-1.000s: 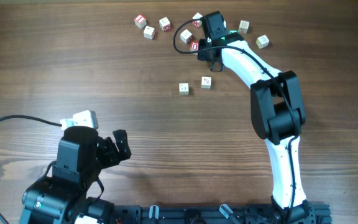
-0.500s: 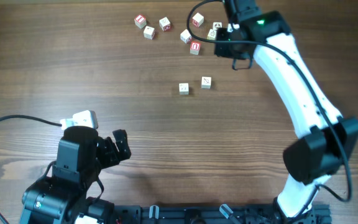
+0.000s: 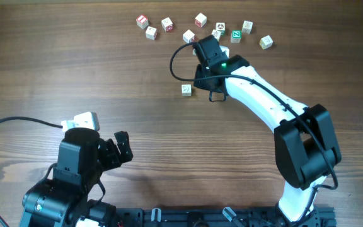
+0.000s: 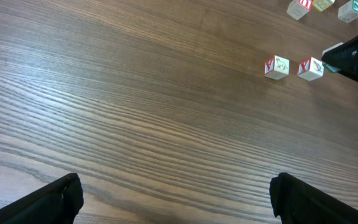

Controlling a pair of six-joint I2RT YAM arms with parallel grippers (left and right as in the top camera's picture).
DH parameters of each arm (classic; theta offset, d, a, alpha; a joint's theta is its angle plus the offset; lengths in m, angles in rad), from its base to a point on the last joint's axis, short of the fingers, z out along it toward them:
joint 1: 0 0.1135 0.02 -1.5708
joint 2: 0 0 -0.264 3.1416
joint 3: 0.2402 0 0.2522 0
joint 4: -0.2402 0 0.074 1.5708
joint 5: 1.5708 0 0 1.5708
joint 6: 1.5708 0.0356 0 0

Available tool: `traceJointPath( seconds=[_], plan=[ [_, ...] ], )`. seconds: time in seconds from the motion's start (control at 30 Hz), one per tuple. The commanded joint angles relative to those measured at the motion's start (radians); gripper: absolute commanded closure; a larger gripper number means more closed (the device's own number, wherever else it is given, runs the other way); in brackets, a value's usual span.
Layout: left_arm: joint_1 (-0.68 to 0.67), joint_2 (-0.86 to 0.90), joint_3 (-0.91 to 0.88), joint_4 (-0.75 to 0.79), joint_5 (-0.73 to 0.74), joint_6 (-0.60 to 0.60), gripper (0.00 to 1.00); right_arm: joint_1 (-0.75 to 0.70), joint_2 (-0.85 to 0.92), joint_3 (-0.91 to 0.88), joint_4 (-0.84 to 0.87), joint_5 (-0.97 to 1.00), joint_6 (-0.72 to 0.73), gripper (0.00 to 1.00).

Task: Form a tower

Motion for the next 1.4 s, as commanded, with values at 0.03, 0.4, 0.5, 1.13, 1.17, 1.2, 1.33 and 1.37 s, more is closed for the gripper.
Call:
traceJointPath(
  seconds=[0.03, 0.4, 0.5, 1.13, 1.17, 1.2, 1.33, 1.37],
  plan=[
    [0.003, -0.002, -0.002, 0.002, -0.009, 0.002, 0.00, 0.000, 0.014, -0.003, 0.013, 0.114, 0.011, 0.76],
    [0.003, -0.002, -0.002, 0.002, -0.009, 0.002, 0.00, 0.000, 0.076, -0.003, 0.048, 0.105, -0.004, 0.76],
    [0.003, -0.002, -0.002, 0.002, -0.009, 0.002, 0.00, 0.010, 0.081, -0.003, 0.049, 0.106, -0.005, 0.66],
    [0.003, -0.002, -0.002, 0.002, -0.009, 0.002, 0.00, 0.014, 0.102, 0.098, -0.032, 0.000, -0.065, 0.01],
    [0.003, -0.002, -0.002, 0.002, -0.009, 0.002, 0.00, 0.013, 0.102, 0.100, -0.032, 0.000, -0.068, 0.01],
    [0.003, -0.002, -0.002, 0.002, -0.009, 0.002, 0.00, 0.011, 0.103, 0.102, -0.034, -0.001, -0.068, 0.01],
    [0.003, -0.002, -0.002, 0.002, -0.009, 0.002, 0.00, -0.036, 0.120, 0.105, -0.046, 0.007, -0.061, 0.01],
    [0.003, -0.002, -0.002, 0.002, -0.009, 0.002, 0.00, -0.041, 0.135, 0.105, -0.042, 0.006, -0.063, 0.01]
  ],
)
